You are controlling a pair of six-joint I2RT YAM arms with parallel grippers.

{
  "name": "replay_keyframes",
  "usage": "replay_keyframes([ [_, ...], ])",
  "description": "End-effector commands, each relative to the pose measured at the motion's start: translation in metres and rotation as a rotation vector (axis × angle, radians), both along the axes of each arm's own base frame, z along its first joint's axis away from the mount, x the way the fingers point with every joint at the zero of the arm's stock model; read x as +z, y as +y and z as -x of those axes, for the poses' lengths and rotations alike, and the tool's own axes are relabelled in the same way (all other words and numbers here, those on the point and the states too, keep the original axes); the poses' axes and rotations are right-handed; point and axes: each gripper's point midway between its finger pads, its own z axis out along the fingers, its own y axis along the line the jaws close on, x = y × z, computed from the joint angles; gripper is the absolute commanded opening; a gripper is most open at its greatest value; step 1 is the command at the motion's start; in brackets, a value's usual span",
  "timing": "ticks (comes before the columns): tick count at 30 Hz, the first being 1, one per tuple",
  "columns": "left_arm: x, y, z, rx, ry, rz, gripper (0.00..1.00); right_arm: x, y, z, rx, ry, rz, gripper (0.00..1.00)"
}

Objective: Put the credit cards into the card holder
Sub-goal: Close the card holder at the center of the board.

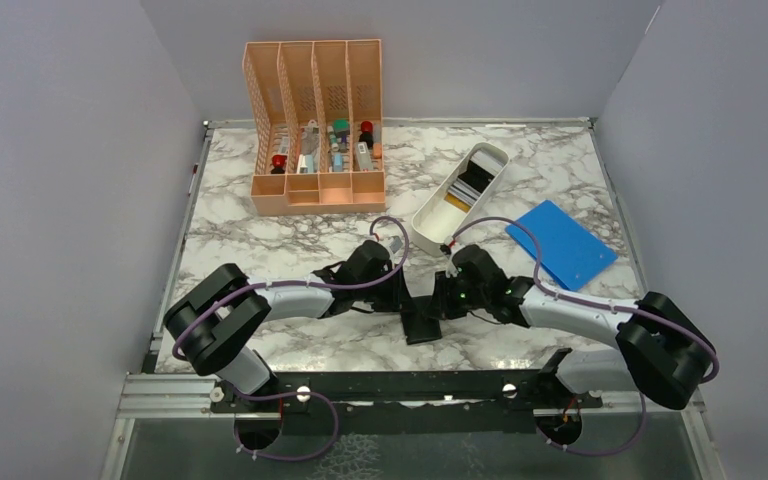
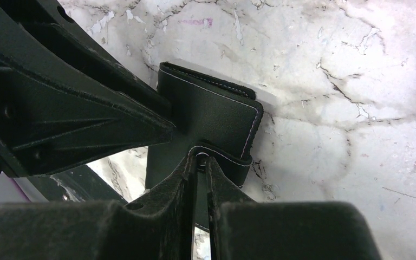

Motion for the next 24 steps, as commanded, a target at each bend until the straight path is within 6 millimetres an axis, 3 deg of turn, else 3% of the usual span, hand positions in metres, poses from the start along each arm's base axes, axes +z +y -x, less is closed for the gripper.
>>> replay_keyframes([
  [1,-0.011,0.003,0.006,-0.008,0.016,-0.022,0.25,-0.008,-0.003,0.006,0.029,0.027,0.045,0.16],
  [8,-0.008,0.002,0.006,-0.006,0.017,-0.014,0.25,-0.005,-0.003,0.006,0.038,0.030,0.047,0.15],
  [13,0.003,-0.003,0.007,-0.016,0.016,0.028,0.25,0.017,-0.002,-0.002,0.000,-0.019,0.017,0.16],
  [19,0.002,-0.001,0.008,-0.011,0.021,0.021,0.25,0.031,-0.008,-0.015,-0.063,-0.090,0.019,0.17],
  [24,0.011,-0.008,0.012,-0.022,0.014,0.047,0.25,0.029,-0.004,-0.018,-0.061,-0.085,0.025,0.17],
])
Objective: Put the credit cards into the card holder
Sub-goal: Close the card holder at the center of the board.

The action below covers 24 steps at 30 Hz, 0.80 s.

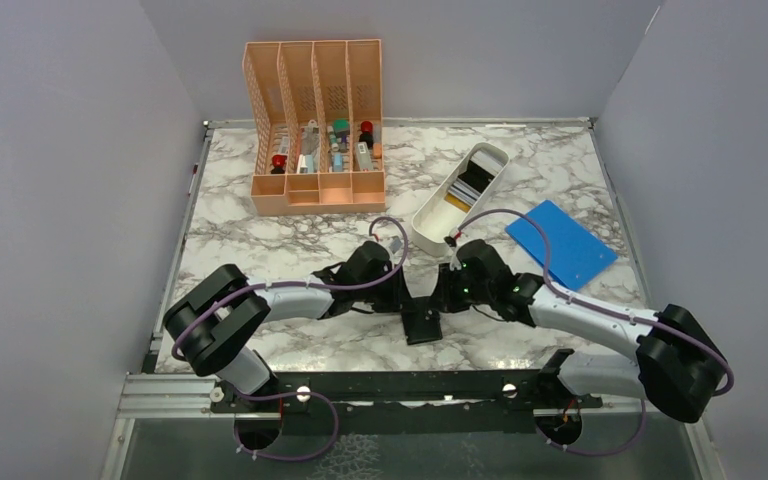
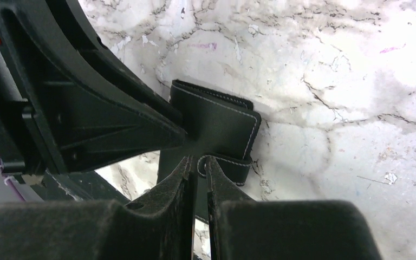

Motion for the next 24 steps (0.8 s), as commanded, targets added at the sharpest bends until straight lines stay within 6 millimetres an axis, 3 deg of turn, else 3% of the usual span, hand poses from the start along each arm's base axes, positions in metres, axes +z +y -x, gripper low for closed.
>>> replay_keyframes([
  [1,0.012,-0.009,0.011,-0.031,-0.007,0.038,0.25,0.003,0.002,-0.009,-0.023,-0.016,0.019,0.17],
  [4,0.013,-0.010,0.012,-0.033,-0.016,0.037,0.25,-0.001,0.004,-0.008,-0.016,-0.003,0.023,0.17],
  [12,-0.012,-0.003,0.011,-0.022,0.007,-0.035,0.25,-0.014,-0.004,0.000,-0.006,0.032,0.058,0.16],
  [24,-0.015,0.001,0.007,0.001,-0.005,-0.065,0.25,-0.004,-0.014,0.000,-0.026,0.008,0.090,0.18],
])
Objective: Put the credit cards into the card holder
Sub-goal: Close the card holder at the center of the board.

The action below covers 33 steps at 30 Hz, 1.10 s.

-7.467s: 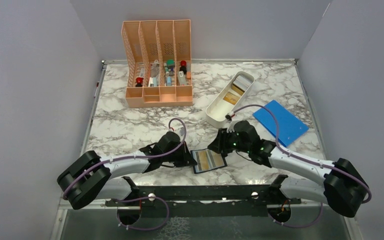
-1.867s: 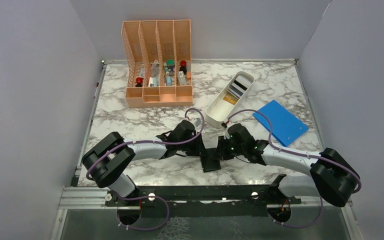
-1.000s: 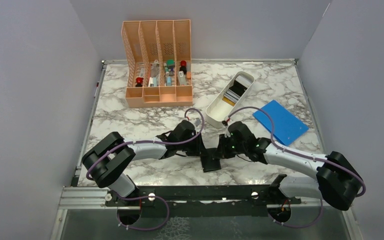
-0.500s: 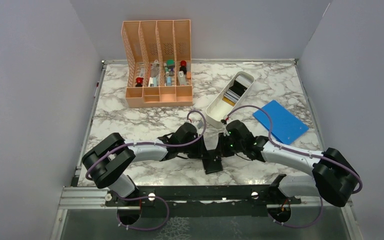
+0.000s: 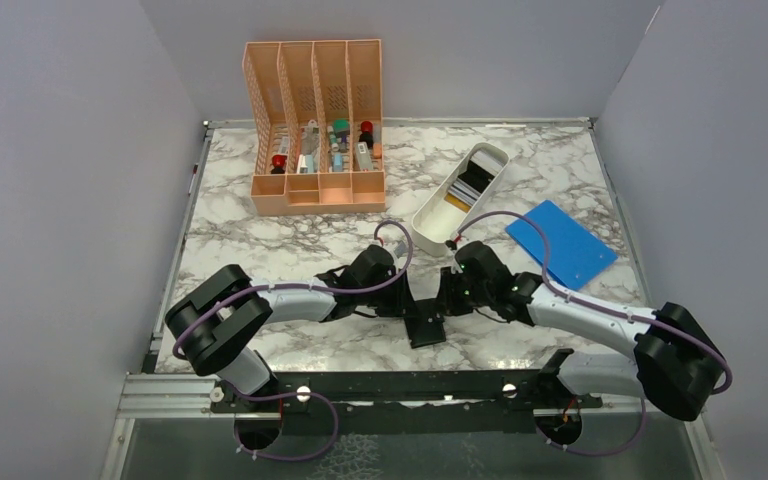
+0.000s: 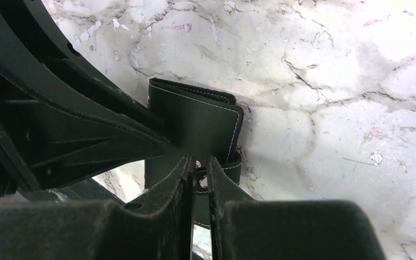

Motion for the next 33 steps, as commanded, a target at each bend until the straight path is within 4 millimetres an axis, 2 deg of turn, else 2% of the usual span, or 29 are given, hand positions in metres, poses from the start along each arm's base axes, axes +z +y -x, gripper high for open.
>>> replay_keyframes([
  [1,-0.014,0.008,-0.004,0.025,-0.009,-0.065,0.25,0.006,-0.006,-0.004,-0.015,-0.026,0.036,0.18],
  [8,-0.011,0.008,-0.004,0.027,-0.014,-0.057,0.25,-0.001,-0.008,0.001,-0.013,-0.012,0.033,0.18],
  [14,-0.010,0.008,-0.004,0.028,-0.017,-0.054,0.25,0.014,-0.002,-0.003,-0.019,-0.046,-0.018,0.23],
  [17,-0.011,0.009,-0.003,0.031,-0.015,-0.056,0.25,0.018,-0.006,-0.011,-0.042,-0.075,0.008,0.23],
  [21,-0.012,0.010,-0.002,0.029,-0.014,-0.057,0.25,0.013,-0.011,-0.013,-0.054,-0.073,0.039,0.25],
  [33,-0.010,0.010,-0.002,0.027,-0.017,-0.050,0.25,-0.005,0.003,0.007,0.006,0.033,-0.044,0.22],
])
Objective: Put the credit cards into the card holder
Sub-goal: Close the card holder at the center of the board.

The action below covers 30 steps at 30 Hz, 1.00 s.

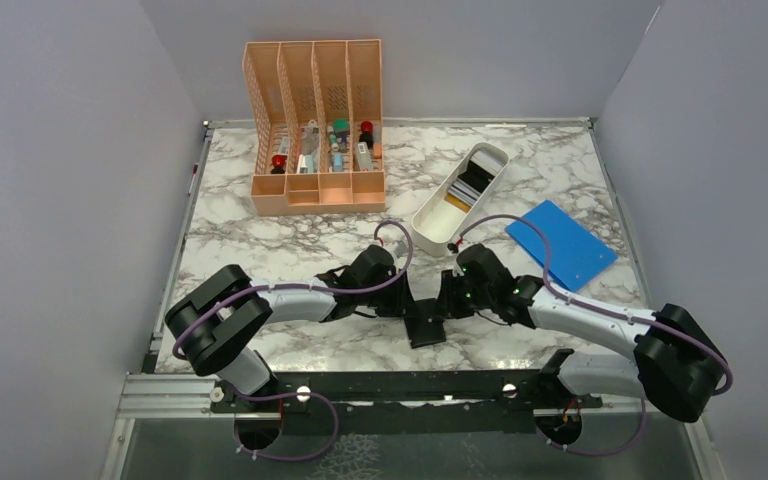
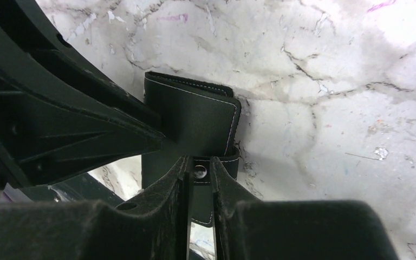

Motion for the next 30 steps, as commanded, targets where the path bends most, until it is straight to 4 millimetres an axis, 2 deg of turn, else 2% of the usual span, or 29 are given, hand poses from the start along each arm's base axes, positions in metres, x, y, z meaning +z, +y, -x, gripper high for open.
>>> replay_keyframes([
  [1,-0.010,0.010,-0.001,0.025,-0.014,-0.050,0.25,-0.005,0.007,0.005,0.015,0.038,-0.036,0.21],
  [8,-0.010,0.011,-0.001,0.026,-0.016,-0.048,0.25,-0.002,0.007,0.007,0.020,0.038,-0.044,0.21],
  [30,-0.012,0.009,-0.003,0.030,-0.014,-0.053,0.25,-0.014,0.009,0.014,0.069,0.074,-0.036,0.17],
])
